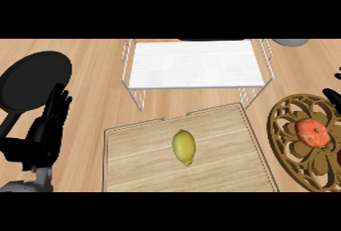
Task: Pick the squash from the placemat and place it in the tiered shelf
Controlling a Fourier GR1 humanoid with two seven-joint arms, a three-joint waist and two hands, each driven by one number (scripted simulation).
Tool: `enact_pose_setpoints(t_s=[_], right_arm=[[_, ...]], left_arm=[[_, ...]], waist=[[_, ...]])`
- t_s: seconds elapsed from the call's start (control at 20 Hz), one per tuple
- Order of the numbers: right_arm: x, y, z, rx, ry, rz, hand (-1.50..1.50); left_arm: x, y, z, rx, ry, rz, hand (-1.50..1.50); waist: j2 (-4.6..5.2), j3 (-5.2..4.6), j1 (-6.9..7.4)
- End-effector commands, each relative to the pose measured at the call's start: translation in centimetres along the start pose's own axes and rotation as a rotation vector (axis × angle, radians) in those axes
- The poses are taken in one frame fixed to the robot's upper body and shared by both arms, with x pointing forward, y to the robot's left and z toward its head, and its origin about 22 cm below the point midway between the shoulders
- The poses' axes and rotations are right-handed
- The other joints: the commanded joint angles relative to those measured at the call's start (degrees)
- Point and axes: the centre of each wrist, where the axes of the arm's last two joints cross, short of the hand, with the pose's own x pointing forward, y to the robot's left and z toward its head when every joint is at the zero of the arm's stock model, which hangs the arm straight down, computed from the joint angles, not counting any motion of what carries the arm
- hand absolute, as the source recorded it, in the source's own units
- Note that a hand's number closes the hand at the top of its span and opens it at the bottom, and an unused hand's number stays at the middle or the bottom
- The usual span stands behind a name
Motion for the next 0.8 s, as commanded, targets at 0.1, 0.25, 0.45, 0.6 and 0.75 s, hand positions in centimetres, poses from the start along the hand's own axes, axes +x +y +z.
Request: enact_pose_setpoints(t_s=[0.1,0.25,0.45,0.6,0.75], right_arm=[[2.8,-6.9,1.4,0.121,-0.058,-0.017,-1.50],[6.1,-6.0,0.9,0.258,0.036,0.172,-1.50],[10.8,-6.0,0.8,0.445,0.135,0.441,-1.50],[12.4,-3.7,1.1,0.457,0.163,0.657,-1.50],[14.6,-1.2,0.8,0.451,0.182,0.901,-1.50]], left_arm=[[1.9,-0.1,0.2,0.041,0.025,0.016,0.00],[1.6,1.1,-1.3,0.054,0.036,0.000,0.00],[1.1,1.1,-0.5,0.043,0.035,0.016,0.00],[1.1,0.7,0.0,0.045,0.040,0.001,0.00],[1.7,-0.8,-0.6,0.026,0.017,0.012,0.00]], waist=[[-0.26,-0.02,-0.19],[-0.28,-0.11,-0.59],[-0.54,-0.24,-0.88],[-0.47,-0.22,-0.29],[-0.11,-0.24,0.64]])
